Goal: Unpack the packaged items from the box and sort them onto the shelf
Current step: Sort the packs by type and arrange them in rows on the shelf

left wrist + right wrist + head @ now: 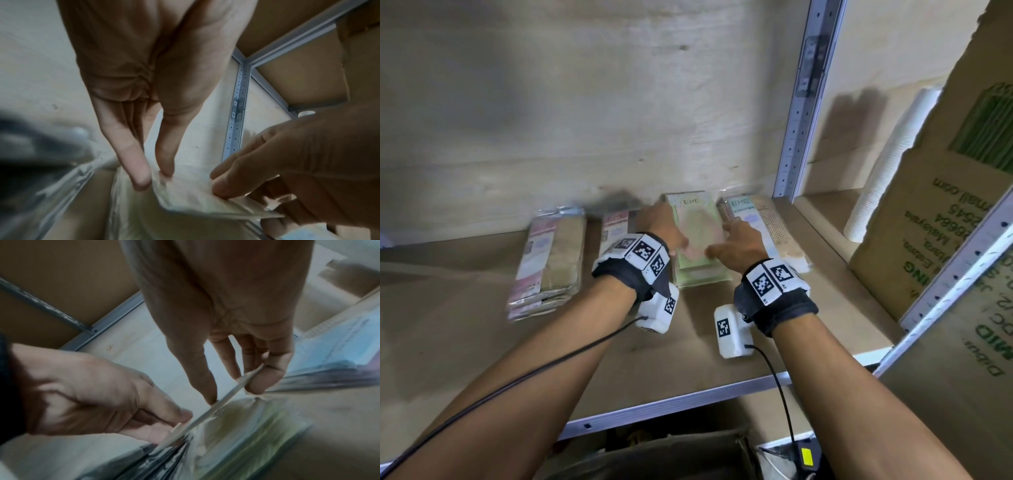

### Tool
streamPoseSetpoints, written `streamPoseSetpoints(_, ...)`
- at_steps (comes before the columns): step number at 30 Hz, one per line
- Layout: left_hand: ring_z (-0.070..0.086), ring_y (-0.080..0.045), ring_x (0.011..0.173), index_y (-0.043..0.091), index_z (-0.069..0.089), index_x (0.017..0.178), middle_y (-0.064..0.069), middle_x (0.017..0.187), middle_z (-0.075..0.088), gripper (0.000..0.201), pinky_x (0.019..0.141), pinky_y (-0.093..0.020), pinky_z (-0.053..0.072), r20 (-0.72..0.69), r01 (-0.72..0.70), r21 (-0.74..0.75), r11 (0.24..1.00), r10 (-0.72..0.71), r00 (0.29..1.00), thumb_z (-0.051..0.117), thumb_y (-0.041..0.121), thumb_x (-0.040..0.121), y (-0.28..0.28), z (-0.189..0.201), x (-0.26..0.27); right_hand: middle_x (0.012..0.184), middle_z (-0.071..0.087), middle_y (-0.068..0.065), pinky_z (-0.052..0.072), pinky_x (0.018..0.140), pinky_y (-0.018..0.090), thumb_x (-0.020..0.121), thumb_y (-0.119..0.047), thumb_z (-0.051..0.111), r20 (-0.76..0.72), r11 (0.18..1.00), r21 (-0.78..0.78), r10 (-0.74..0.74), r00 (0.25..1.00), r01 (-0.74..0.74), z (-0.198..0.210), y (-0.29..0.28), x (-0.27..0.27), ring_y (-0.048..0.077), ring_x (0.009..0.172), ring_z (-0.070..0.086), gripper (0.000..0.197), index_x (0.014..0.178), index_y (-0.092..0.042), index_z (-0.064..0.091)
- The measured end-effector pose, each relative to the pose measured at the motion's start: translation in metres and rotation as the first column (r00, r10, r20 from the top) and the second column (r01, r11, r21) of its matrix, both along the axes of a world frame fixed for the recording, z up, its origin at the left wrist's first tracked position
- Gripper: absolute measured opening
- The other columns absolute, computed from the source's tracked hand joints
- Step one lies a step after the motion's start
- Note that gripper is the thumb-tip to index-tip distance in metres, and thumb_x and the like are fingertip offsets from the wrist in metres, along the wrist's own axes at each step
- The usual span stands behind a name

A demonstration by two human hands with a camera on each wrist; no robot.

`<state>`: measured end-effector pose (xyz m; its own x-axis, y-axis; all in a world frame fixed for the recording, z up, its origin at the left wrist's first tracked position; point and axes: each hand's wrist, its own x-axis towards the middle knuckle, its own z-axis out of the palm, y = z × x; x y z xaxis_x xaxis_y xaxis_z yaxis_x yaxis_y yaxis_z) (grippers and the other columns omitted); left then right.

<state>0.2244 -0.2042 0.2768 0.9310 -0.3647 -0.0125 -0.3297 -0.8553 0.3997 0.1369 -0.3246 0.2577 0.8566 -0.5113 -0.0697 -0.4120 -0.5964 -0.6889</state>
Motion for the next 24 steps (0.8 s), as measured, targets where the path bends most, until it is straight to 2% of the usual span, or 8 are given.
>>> streamPoseSetpoints(3,0.07,-0.03,0.094,0.0,0.066,0.098,-0.015,0.101,0.074,0.047,0.072,-0.032,0.053,0.028,-0.01,0.133,0.991,0.006,1.0,0.087,0.033,0.072,-0.007,-0.001,-0.002,0.132,0.058,0.015,0.047,0.098,0.032,0.084,-0.02,0.075,-0.068,1.0,-0.014,-0.004,0.998,0.003,-0.001,0.001,-0.001,0.03,0.123,0.054,0.055,0.132,-0.001,0.053)
streamPoseSetpoints(6,0.067,-0.032,0.104,-0.002,0.064,0.11,-0.017,0.112,0.07,0.052,0.069,-0.032,0.045,0.02,-0.028,0.167,0.986,0.025,0.999,0.085,0.031,0.077,-0.01,-0.002,-0.004,0.126,0.061,0.014,0.05,0.099,0.035,0.082,-0.021,0.077,-0.103,0.999,-0.042,0.009,0.995,-0.013,-0.001,0.001,0.0,0.03,0.119,0.057,0.049,0.124,-0.001,0.059)
streamPoseSetpoints(10,0.064,-0.029,0.114,-0.004,0.06,0.123,-0.016,0.122,0.067,0.055,0.086,-0.034,0.052,0.042,-0.04,0.186,0.982,0.033,0.999,0.081,0.026,0.082,-0.013,-0.004,-0.005,0.122,0.062,0.014,0.052,0.098,0.036,0.08,-0.023,0.079,-0.137,0.996,-0.075,0.03,0.99,-0.041,0.001,0.004,0.0,0.029,0.115,0.06,0.046,0.116,0.001,0.064)
streamPoseSetpoints(14,0.067,-0.027,0.111,0.0,0.064,0.12,-0.014,0.121,0.068,0.048,0.088,-0.034,0.054,0.068,-0.052,0.212,0.976,0.038,0.997,0.081,0.023,0.082,-0.016,-0.004,-0.009,0.126,0.059,0.017,0.05,0.1,0.036,0.08,-0.021,0.078,-0.155,0.996,-0.077,0.023,0.988,-0.036,0.002,0.006,-0.002,0.031,0.118,0.057,0.039,0.11,0.0,0.063)
streamPoseSetpoints(17,0.069,-0.028,0.107,0.001,0.068,0.114,-0.014,0.117,0.07,0.041,0.08,-0.032,0.055,0.087,-0.056,0.237,0.97,0.036,0.996,0.082,0.022,0.081,-0.018,-0.005,-0.011,0.13,0.055,0.017,0.049,0.103,0.04,0.081,-0.02,0.078,-0.175,0.998,-0.062,0.017,0.984,-0.029,0.002,0.009,-0.003,0.032,0.123,0.052,0.049,0.122,-0.001,0.06)
streamPoseSetpoints(20,0.067,-0.032,0.108,0.0,0.068,0.113,-0.017,0.12,0.067,0.032,0.071,-0.031,0.047,0.142,-0.057,0.245,0.968,0.022,0.99,0.078,0.014,0.085,-0.021,-0.011,-0.011,0.131,0.054,0.016,0.048,0.104,0.043,0.081,-0.02,0.079,-0.188,0.999,-0.048,0.015,0.982,-0.025,0.001,0.01,-0.002,0.032,0.125,0.051,0.052,0.125,-0.002,0.058)
streamPoseSetpoints(22,0.066,-0.034,0.109,-0.002,0.067,0.116,-0.019,0.121,0.066,0.03,0.072,-0.033,0.046,0.181,-0.072,0.264,0.962,0.024,0.983,0.072,0.008,0.089,-0.022,-0.013,-0.012,0.132,0.053,0.016,0.047,0.104,0.044,0.081,-0.02,0.079,-0.197,0.999,-0.046,0.016,0.98,-0.025,0.001,0.01,-0.003,0.033,0.125,0.05,0.053,0.126,-0.002,0.057)
streamPoseSetpoints(24,0.064,-0.036,0.112,-0.003,0.063,0.119,-0.021,0.123,0.063,0.033,0.08,-0.036,0.05,0.192,-0.057,0.284,0.957,0.001,0.981,0.07,0.01,0.089,-0.022,-0.015,-0.01,0.134,0.052,0.016,0.046,0.106,0.044,0.082,-0.02,0.079,-0.203,0.999,-0.046,0.013,0.979,-0.022,0.003,0.011,-0.003,0.033,0.127,0.049,0.055,0.128,-0.002,0.056)
